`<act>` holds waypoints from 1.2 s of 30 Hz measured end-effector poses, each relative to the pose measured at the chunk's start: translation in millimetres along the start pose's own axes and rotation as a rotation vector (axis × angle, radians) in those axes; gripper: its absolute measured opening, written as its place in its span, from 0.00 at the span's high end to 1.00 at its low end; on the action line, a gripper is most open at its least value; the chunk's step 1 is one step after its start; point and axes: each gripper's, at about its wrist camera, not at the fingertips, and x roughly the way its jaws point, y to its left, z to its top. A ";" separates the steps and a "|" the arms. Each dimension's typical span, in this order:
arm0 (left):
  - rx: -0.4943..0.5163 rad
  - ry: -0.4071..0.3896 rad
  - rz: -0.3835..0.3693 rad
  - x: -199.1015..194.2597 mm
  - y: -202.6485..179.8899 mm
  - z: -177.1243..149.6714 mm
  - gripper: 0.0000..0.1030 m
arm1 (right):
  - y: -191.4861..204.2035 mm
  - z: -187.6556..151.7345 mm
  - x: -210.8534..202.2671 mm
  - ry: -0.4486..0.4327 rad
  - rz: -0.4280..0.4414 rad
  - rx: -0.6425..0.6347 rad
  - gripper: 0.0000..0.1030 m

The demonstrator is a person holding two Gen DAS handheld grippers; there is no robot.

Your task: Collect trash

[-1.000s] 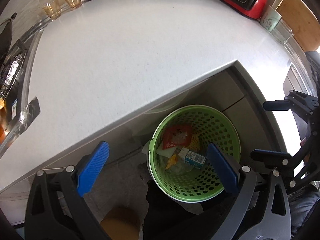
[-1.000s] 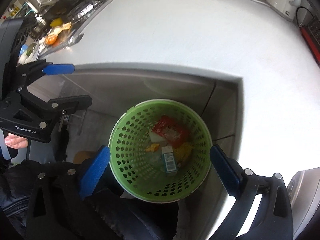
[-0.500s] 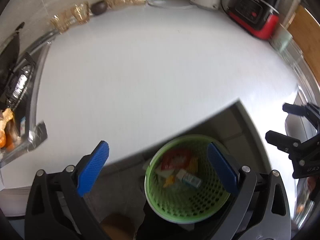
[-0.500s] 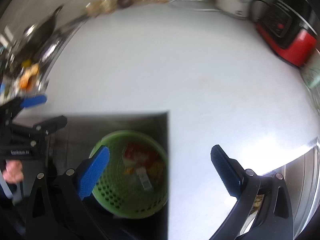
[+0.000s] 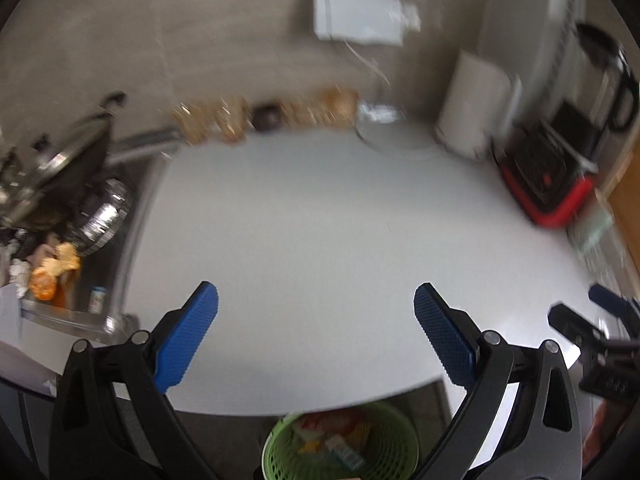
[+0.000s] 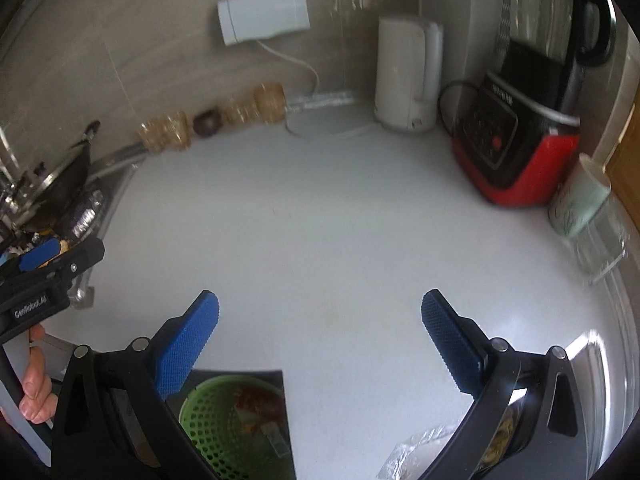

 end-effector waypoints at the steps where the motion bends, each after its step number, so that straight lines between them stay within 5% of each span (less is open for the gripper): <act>1: -0.007 -0.016 0.005 -5.1 -0.3 4.2 0.09 | 1.3 4.5 -5.4 -0.017 0.005 -0.004 0.02; 14: -0.014 -0.190 0.033 -69.1 -17.1 51.1 0.07 | 4.9 55.2 -80.3 -0.245 0.011 -0.023 0.02; 36: 0.009 -0.192 -0.007 -65.1 -19.3 56.7 0.07 | 11.6 59.7 -85.2 -0.257 -0.041 -0.024 0.02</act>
